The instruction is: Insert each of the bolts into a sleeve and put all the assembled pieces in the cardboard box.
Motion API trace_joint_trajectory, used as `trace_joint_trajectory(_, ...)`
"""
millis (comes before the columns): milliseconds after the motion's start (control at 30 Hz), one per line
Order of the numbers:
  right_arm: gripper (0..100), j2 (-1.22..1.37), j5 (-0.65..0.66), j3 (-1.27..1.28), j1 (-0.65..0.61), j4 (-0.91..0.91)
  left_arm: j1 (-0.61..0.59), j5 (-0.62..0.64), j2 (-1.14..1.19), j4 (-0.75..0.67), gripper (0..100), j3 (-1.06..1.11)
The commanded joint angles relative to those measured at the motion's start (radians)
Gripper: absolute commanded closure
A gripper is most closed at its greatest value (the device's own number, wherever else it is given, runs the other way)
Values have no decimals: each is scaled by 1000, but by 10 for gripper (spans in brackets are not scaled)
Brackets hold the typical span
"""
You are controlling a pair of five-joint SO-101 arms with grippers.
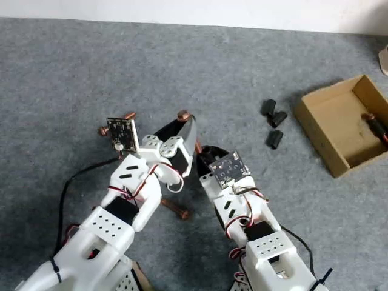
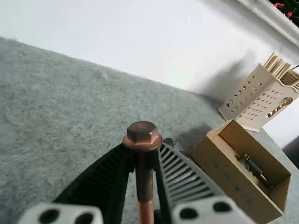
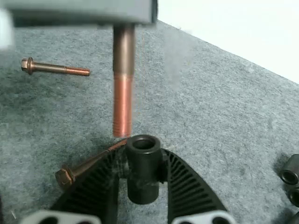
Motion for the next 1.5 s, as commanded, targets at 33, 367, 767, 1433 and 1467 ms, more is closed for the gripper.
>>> trace_joint_trajectory(33, 995, -22, -8, 142, -12, -4, 13, 6, -31, -8, 995, -21)
trace_joint_trajectory(367, 995, -22, -8, 142, -41, 4, 85, 0, -30, -8, 995, -19)
trace_joint_trajectory(767, 995, -22, -8, 142, -41, 4, 41, -78, -30, -44, 995, -16)
trace_joint_trajectory(1433, 995, -22, -8, 142, -41, 4, 2, -86, -28, -49, 995, -18)
trace_joint_trajectory(1467, 995, -22, -8, 142, -41, 4, -2, -86, -28, -49, 995, -18)
